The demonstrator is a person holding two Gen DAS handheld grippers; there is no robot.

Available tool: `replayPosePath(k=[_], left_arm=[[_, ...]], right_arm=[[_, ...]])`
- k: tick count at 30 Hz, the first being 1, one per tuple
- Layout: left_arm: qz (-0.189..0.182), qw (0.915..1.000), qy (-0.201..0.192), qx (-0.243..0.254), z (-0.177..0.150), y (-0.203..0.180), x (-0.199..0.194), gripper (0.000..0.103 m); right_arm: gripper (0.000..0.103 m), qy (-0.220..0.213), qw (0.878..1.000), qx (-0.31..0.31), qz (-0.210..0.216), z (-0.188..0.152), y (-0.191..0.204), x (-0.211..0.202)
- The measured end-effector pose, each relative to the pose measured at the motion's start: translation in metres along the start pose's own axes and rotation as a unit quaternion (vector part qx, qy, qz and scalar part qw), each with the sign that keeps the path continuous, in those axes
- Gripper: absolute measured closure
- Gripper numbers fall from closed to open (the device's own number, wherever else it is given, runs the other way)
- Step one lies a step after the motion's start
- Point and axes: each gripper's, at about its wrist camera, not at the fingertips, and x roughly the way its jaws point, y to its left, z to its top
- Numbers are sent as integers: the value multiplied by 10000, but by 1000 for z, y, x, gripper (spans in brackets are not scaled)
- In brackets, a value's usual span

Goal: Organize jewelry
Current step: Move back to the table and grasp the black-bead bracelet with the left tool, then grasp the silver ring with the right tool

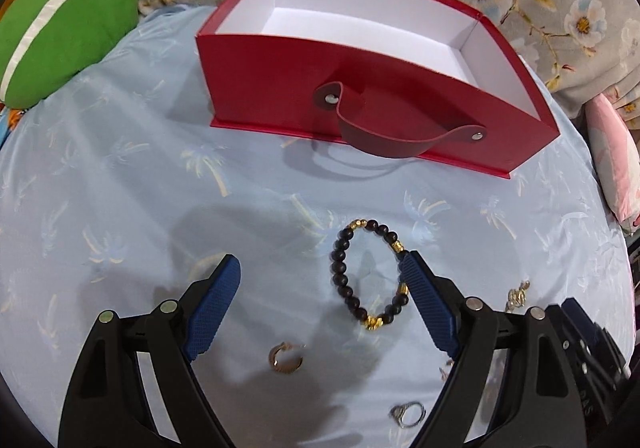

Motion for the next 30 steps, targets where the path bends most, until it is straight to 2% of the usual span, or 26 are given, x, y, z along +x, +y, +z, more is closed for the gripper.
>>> replayPosePath(k=[5,9,13,17,18,19,23,30], left_arm=[[-26,9997,250,-81,4,-3,23,32],[184,9996,174,100,2,-12,25,35],[345,9987,104,361,-1,-21,24,58],[284,9983,102,504,-7,-25,20,81],[221,9983,118,518,-9,-25,19,93],[182,9984,138,526,-10,-26,19,96],[-62,9985,86,541,-13,-23,9,96],[-120,9982,-365,458,-10,-4,-40,96]], right_arm=[[57,75,10000,24,44,-4,-1,4],[57,99,9999,3,85,-6,0,3],[57,88,9998,-86,128,-7,6,2],[57,122,9994,-231,225,-10,16,1],[57,131,9993,-265,248,-11,19,0],[57,146,9991,-300,278,-12,21,0],[57,193,9982,-440,370,-17,31,-2],[57,343,9940,-790,667,-32,54,-9]])
